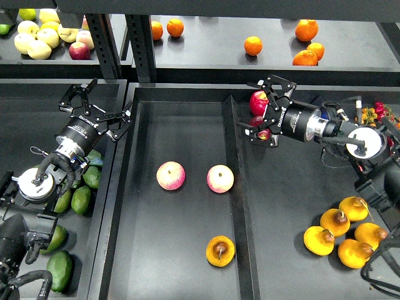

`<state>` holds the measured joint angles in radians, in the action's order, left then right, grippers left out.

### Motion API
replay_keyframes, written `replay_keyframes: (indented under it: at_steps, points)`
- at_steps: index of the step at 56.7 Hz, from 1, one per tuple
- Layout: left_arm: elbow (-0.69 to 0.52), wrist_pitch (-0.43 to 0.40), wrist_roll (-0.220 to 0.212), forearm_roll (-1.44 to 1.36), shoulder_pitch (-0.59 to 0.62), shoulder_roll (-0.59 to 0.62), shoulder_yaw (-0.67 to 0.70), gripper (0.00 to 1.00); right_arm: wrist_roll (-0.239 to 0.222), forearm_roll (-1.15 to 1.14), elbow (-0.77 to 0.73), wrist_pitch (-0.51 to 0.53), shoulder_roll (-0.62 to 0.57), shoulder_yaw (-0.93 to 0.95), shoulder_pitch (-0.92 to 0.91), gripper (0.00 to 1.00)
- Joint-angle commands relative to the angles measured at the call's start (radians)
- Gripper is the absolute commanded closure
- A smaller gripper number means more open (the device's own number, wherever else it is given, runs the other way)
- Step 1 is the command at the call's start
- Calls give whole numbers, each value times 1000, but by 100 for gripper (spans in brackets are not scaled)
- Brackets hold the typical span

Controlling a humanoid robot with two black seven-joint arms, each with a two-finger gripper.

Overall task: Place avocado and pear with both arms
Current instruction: 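Move the right gripper down toward the halved orange fruit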

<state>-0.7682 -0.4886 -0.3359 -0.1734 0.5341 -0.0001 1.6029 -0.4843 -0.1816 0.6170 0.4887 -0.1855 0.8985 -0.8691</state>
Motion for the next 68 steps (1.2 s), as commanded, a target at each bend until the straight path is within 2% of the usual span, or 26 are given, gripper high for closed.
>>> replay_keyframes:
  at_steps: [1, 9, 26, 35, 45, 68]
  points:
    - [-10, 0, 0, 0, -2, 0, 0, 3, -4, -1, 3, 0, -22, -127, -53, 1]
    - [-11, 0, 0, 0, -2, 0, -1, 2, -4, -1, 43, 0, -20, -196, -45, 1]
    - [-13, 0, 0, 0, -2, 0, -3, 2, -4, 8, 147, 0, -57, -469, -31, 1]
    - [-13, 0, 0, 0, -2, 0, -1, 2, -4, 4, 179, 0, -60, -558, 33, 1]
    - [-17, 0, 0, 0, -2, 0, -1, 2, -4, -4, 208, 0, -95, -587, 82, 1]
    - [-26, 0, -2, -2, -2, 0, -4, 2, -4, -41, 237, 0, -91, -587, 186, 1]
